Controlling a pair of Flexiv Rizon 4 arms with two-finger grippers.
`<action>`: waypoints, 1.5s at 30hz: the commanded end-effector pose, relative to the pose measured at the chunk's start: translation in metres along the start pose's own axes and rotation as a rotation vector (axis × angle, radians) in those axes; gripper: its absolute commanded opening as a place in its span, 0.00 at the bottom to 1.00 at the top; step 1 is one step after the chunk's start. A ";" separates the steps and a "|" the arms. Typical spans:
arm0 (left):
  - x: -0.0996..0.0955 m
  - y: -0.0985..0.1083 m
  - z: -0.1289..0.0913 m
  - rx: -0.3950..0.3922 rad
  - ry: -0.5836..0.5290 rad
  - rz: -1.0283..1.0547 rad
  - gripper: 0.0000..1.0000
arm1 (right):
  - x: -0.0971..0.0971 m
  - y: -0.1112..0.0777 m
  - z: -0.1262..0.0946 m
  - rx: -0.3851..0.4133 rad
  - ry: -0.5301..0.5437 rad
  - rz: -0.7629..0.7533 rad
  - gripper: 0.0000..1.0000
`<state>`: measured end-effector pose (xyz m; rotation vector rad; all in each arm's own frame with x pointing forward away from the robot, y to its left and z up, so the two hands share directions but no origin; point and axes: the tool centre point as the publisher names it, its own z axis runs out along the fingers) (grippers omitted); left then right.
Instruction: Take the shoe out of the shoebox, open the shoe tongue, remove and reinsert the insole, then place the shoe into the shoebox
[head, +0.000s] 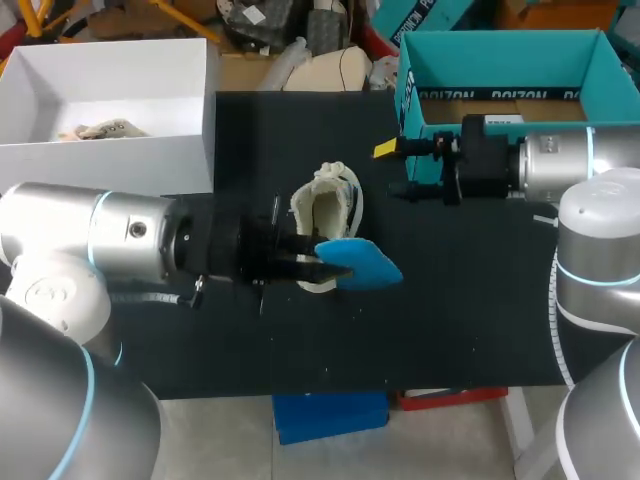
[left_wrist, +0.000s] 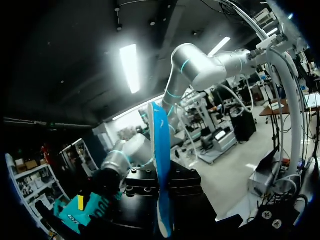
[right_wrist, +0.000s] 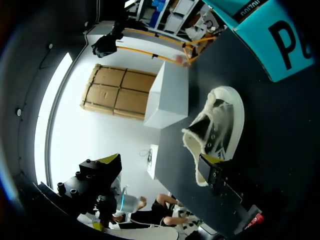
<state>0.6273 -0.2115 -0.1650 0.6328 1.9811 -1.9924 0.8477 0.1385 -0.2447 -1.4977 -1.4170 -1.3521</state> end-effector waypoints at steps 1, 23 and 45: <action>0.024 0.005 -0.006 -0.088 -0.096 0.042 0.00 | 0.000 -0.001 0.002 -0.004 -0.002 0.001 1.00; 0.048 0.004 -0.002 -0.112 -0.146 0.509 0.00 | 0.000 -0.001 0.002 -0.004 -0.002 0.001 1.00; 0.047 0.056 -0.034 -0.343 -0.124 0.872 0.00 | 0.000 -0.001 0.002 -0.004 -0.002 0.001 1.00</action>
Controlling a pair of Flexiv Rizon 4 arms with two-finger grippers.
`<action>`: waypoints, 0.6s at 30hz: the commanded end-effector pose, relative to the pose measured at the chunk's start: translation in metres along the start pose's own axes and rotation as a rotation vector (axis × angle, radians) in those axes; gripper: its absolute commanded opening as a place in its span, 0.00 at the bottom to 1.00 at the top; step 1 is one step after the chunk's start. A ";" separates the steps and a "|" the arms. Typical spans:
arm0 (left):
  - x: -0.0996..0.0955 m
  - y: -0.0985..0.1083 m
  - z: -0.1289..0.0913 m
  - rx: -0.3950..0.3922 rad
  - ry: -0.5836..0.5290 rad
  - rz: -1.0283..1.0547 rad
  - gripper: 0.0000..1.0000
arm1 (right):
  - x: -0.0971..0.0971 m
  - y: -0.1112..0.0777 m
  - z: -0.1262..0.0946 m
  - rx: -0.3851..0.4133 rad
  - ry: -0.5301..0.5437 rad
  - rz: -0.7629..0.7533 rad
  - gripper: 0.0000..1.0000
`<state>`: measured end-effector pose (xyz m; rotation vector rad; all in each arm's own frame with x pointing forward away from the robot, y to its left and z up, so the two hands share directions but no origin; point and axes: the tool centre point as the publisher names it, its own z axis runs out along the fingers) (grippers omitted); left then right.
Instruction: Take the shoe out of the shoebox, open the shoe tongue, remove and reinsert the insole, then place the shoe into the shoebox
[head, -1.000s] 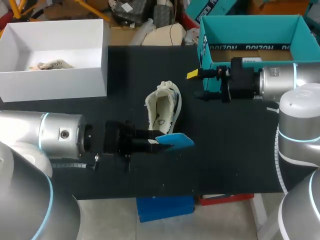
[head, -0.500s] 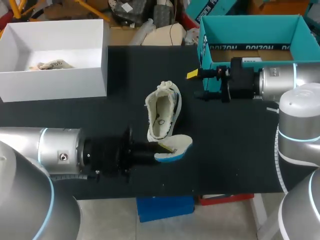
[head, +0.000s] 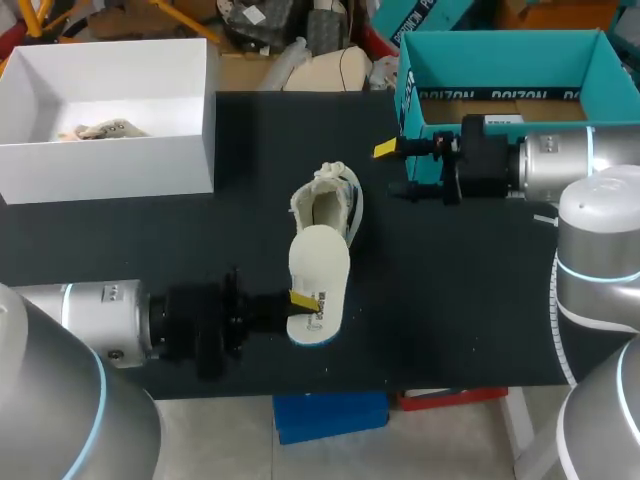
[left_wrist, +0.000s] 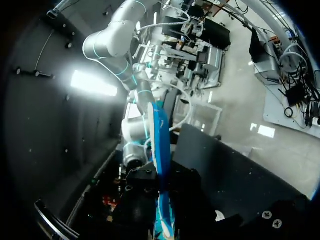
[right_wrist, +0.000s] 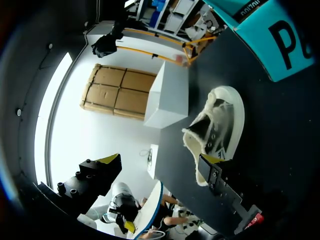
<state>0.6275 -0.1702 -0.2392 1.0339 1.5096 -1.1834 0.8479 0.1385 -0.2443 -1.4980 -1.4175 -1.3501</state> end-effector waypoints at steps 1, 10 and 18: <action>-0.001 -0.011 0.002 -0.055 0.003 0.031 0.00 | 0.000 -0.001 0.002 -0.005 -0.001 0.000 1.00; -0.005 -0.018 0.008 -0.053 -0.016 0.107 0.00 | 0.000 -0.001 0.002 -0.005 -0.001 0.000 1.00; 0.012 -0.024 0.017 -0.069 -0.105 0.451 0.00 | 0.000 -0.001 0.002 -0.005 -0.001 0.000 1.00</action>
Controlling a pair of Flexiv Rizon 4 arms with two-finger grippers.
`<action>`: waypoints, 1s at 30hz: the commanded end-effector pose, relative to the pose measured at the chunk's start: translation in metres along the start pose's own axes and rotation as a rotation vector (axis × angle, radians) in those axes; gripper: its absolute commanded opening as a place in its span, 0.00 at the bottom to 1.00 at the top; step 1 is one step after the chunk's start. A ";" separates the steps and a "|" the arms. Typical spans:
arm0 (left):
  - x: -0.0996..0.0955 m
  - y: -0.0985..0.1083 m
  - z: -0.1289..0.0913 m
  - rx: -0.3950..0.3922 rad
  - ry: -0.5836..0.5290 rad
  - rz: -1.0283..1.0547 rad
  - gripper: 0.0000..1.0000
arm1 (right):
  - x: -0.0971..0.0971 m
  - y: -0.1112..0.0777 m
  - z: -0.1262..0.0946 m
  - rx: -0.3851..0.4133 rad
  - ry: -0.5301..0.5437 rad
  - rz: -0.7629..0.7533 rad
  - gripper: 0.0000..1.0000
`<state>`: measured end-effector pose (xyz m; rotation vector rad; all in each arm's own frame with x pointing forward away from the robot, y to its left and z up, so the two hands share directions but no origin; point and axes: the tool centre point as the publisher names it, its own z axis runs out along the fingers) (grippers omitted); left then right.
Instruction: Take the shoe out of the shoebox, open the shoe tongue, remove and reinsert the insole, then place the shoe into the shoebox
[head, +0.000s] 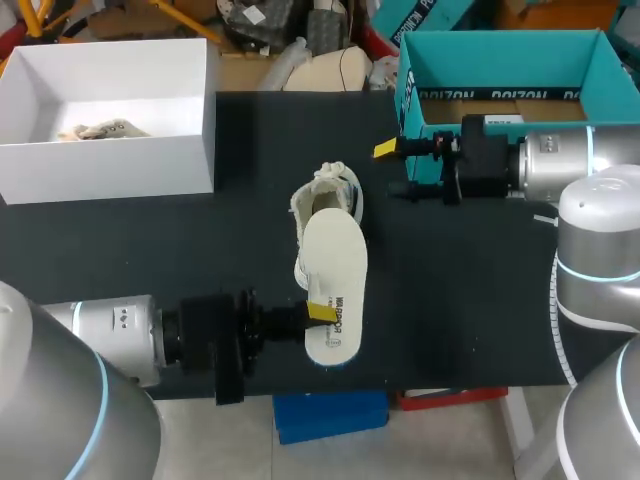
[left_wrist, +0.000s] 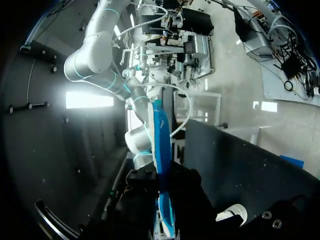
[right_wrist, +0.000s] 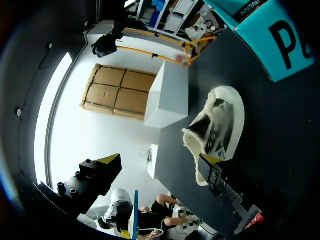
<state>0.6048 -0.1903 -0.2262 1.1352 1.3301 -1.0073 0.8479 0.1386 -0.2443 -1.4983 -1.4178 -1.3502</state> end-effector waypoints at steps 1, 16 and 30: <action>0.028 0.003 0.000 -0.063 -0.085 0.227 0.00 | 0.000 -0.001 0.002 -0.005 0.000 0.000 1.00; 0.056 0.066 0.003 -0.089 -0.091 0.155 0.00 | 0.000 -0.001 0.002 -0.005 0.000 0.000 1.00; 0.061 0.136 0.031 -0.104 -0.012 0.208 0.00 | 0.000 -0.001 0.002 -0.005 0.000 0.000 1.00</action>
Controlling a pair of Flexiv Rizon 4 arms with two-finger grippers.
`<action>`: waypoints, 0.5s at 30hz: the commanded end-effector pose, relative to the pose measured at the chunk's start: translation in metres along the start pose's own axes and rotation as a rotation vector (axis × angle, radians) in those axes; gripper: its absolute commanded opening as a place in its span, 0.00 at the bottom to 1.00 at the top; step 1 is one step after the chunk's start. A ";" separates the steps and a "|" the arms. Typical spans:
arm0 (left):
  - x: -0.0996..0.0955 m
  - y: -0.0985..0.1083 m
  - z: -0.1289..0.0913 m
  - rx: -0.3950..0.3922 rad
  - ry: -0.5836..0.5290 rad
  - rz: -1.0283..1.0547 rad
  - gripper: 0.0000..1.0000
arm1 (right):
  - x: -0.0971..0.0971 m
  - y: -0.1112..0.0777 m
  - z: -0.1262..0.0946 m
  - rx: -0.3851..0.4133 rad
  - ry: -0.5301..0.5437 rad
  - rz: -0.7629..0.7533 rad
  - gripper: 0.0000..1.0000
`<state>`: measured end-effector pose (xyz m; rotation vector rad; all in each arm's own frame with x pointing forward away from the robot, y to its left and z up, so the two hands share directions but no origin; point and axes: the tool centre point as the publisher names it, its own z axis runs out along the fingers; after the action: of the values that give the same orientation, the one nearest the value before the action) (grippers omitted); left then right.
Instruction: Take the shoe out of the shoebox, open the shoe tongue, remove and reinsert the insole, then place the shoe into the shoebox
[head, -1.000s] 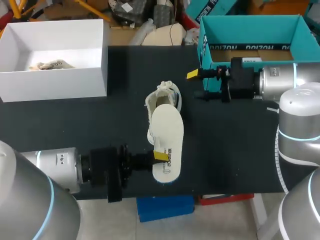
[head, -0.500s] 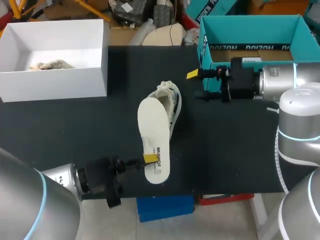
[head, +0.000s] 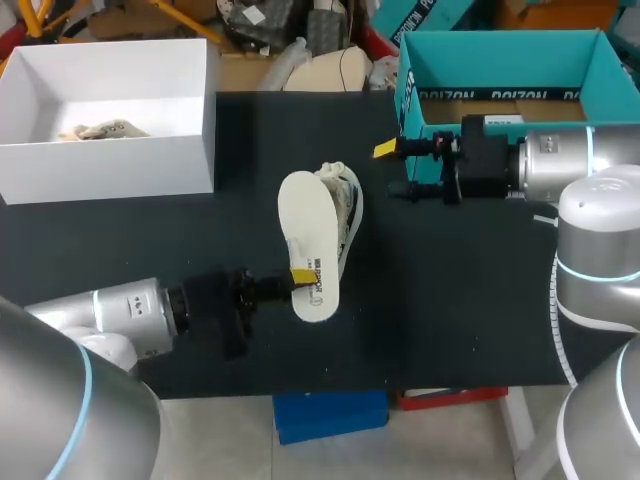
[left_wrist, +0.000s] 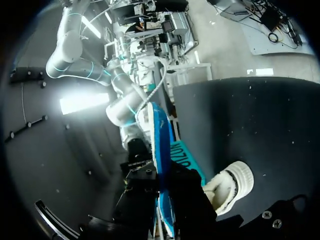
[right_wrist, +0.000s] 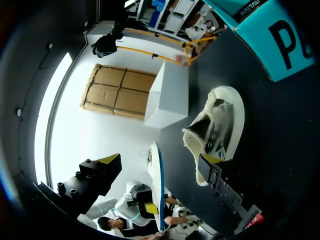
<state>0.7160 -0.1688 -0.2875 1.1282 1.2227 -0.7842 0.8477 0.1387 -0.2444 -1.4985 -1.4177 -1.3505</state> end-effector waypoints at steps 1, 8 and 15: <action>0.000 0.026 0.031 0.023 0.003 0.015 0.00 | 0.000 -0.001 0.002 -0.004 0.000 0.000 1.00; -0.004 0.044 0.042 0.053 -0.025 0.038 0.00 | 0.000 -0.001 0.002 -0.004 0.000 0.000 1.00; -0.002 0.046 0.048 0.056 -0.019 0.021 0.00 | 0.000 -0.001 0.002 -0.004 0.000 0.000 1.00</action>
<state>0.7690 -0.1947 -0.2762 1.1704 1.1737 -0.8200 0.8477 0.1388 -0.2444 -1.4986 -1.4177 -1.3507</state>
